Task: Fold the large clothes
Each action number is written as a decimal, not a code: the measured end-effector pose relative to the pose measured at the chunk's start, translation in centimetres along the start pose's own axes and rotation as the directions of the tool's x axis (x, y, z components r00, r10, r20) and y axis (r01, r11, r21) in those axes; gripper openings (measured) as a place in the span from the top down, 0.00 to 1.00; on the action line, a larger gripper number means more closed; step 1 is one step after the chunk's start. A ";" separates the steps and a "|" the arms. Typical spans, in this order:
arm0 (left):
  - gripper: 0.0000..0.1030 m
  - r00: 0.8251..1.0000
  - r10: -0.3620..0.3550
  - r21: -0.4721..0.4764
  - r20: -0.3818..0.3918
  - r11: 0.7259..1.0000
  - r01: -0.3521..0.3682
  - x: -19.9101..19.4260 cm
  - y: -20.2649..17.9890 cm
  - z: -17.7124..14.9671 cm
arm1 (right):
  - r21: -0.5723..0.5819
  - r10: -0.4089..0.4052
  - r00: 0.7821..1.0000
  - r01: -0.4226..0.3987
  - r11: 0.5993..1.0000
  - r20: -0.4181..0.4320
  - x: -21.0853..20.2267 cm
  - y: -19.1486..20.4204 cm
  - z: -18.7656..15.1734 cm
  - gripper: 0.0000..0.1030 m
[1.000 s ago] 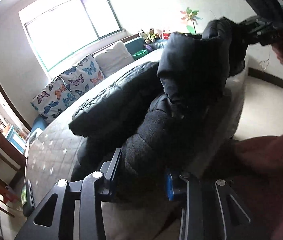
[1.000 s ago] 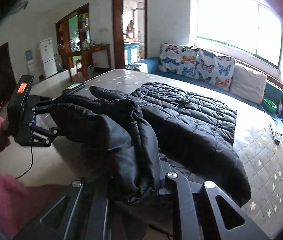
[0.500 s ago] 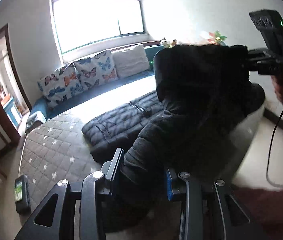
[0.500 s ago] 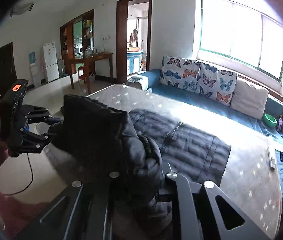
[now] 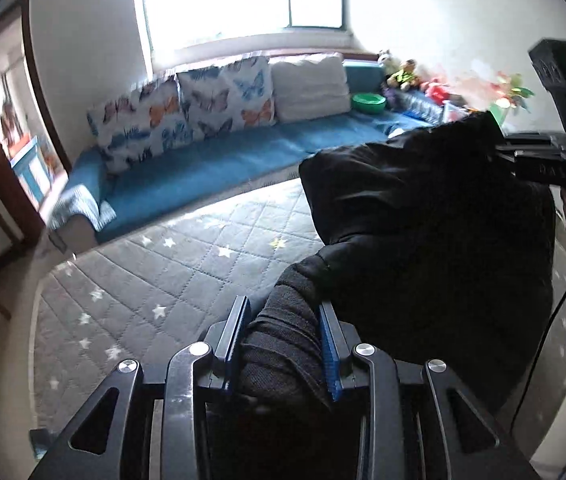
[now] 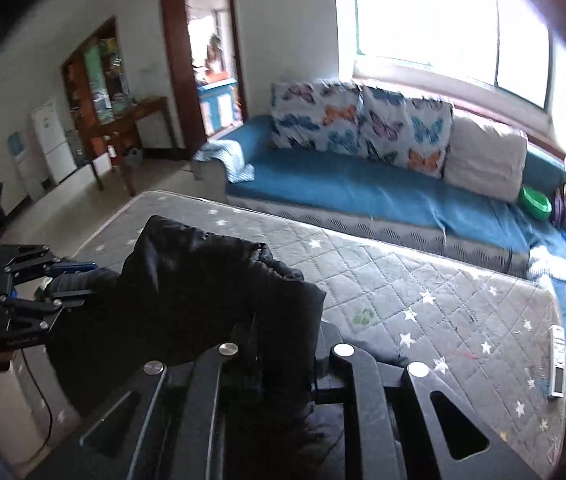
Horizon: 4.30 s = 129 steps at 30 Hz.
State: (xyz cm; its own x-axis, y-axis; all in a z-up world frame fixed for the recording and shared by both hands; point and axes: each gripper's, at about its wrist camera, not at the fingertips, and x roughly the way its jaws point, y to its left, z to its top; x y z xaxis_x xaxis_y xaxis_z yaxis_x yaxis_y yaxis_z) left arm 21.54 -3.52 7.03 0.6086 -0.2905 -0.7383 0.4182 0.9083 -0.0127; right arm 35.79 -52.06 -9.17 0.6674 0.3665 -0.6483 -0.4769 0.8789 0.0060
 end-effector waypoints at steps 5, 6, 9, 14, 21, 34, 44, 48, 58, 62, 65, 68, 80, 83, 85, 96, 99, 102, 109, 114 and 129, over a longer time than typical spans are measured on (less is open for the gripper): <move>0.66 0.996 -0.013 -0.027 -0.085 1.000 0.011 8.9 2.9 3.4 | 0.109 0.005 0.994 0.007 0.994 -0.113 5.4 -3.4 -0.8 0.84; 0.65 0.994 -0.013 -0.026 -0.107 1.000 0.010 10.5 3.0 3.5 | 0.133 0.015 0.992 0.002 0.991 -0.127 6.0 -4.0 -1.1 0.84; 0.62 0.988 -0.004 -0.040 -0.152 0.999 -0.002 14.6 3.0 2.8 | 0.234 0.067 0.977 -0.018 0.972 -0.201 9.2 -6.1 -2.9 0.84; 0.52 0.980 -0.010 -0.069 -0.199 0.998 -0.004 20.8 5.2 0.7 | 0.329 0.113 0.949 -0.011 0.944 -0.294 13.4 -8.5 -4.9 0.82; 0.44 0.974 0.066 -0.025 -0.216 0.997 -0.073 25.6 6.3 -0.7 | 0.359 0.118 0.957 -0.016 0.933 -0.265 12.8 -9.4 -3.8 0.75; 0.22 0.970 0.106 -0.074 -0.218 0.990 -0.124 25.7 7.1 -1.2 | 0.159 -0.087 0.969 0.125 0.979 -0.229 -1.8 -8.6 -6.1 0.72; 0.17 0.972 0.079 -0.130 -0.220 0.985 -0.110 25.8 8.0 -1.3 | 0.222 -0.069 0.961 0.131 0.966 -0.267 4.7 -11.5 -11.0 0.73; 0.15 0.975 0.068 -0.156 -0.212 0.982 -0.102 25.8 8.5 -1.5 | 0.217 -0.059 0.961 0.120 0.969 -0.269 4.3 -11.6 -10.1 0.73; 0.12 0.972 0.116 -0.122 -0.202 0.982 -0.143 25.7 7.8 -1.5 | 0.192 -0.006 0.982 0.043 0.980 -0.187 3.6 -5.9 -5.8 0.70; 0.12 0.973 0.119 -0.120 -0.200 0.982 -0.145 25.6 7.6 -1.6 | 0.138 -0.072 0.946 0.121 0.983 -0.316 8.5 -5.2 -7.0 0.70; 0.12 0.973 0.120 -0.125 -0.198 0.981 -0.146 25.6 7.7 -1.7 | 0.176 -0.052 0.930 0.123 0.977 -0.363 10.2 -6.2 -8.3 0.70; 0.12 0.972 0.134 -0.121 -0.194 0.980 -0.159 25.0 7.6 -1.6 | 0.172 -0.069 0.937 0.135 0.976 -0.343 8.7 -6.3 -7.7 0.70; 0.12 0.990 0.143 -0.061 -0.014 0.988 -0.143 10.3 3.7 -4.7 | 0.107 -0.087 0.973 0.111 0.988 -0.212 -3.3 -2.6 -10.0 0.70; 0.12 0.992 0.120 -0.028 0.027 0.993 -0.119 6.2 1.5 -7.9 | 0.073 -0.115 0.971 0.133 0.988 -0.212 -4.7 -1.9 -11.9 0.65; 0.12 0.992 0.120 -0.018 0.035 0.993 -0.119 4.6 0.6 -9.9 | 0.046 -0.142 0.967 0.155 0.987 -0.212 -5.4 -1.7 -13.1 0.63; 0.12 0.998 0.002 -0.211 -0.061 0.977 -0.015 5.0 2.8 -18.1 | 0.078 -0.205 0.950 0.229 0.970 -0.237 -4.3 -2.9 -18.0 0.31; 0.08 0.997 -0.041 -0.264 -0.066 0.964 0.022 5.7 3.7 -18.6 | 0.103 -0.191 0.946 0.225 0.969 -0.263 -3.5 -3.5 -18.8 0.27; 0.06 0.995 -0.073 -0.315 -0.073 0.948 0.046 6.8 4.7 -19.1 | 0.153 -0.162 0.952 0.206 0.967 -0.259 -3.1 -4.2 -19.5 0.25; 0.06 1.000 -0.017 -0.317 -0.027 0.948 0.007 3.8 5.3 -19.0 | 0.109 -0.227 0.943 0.258 0.960 -0.242 -4.9 -3.0 -18.7 0.24; 0.06 0.997 -0.021 -0.321 0.069 0.946 0.042 -0.1 5.7 -17.5 | 0.100 -0.239 0.961 0.254 0.962 -0.142 -7.6 -1.6 -16.8 0.24; 0.21 0.992 -0.124 -0.308 0.012 0.943 0.122 7.1 4.0 -10.8 | 0.090 -0.103 0.981 0.118 0.989 -0.163 -2.4 0.6 -14.3 0.23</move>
State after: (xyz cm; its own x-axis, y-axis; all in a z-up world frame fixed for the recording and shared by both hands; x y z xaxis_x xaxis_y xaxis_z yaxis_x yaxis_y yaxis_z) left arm 20.26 1.31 -5.52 0.5602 -0.4051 -0.7226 0.2610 0.9142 -0.3101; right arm 25.73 -56.83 -18.51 0.6103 0.2197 -0.7611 -0.3413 0.9399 -0.0024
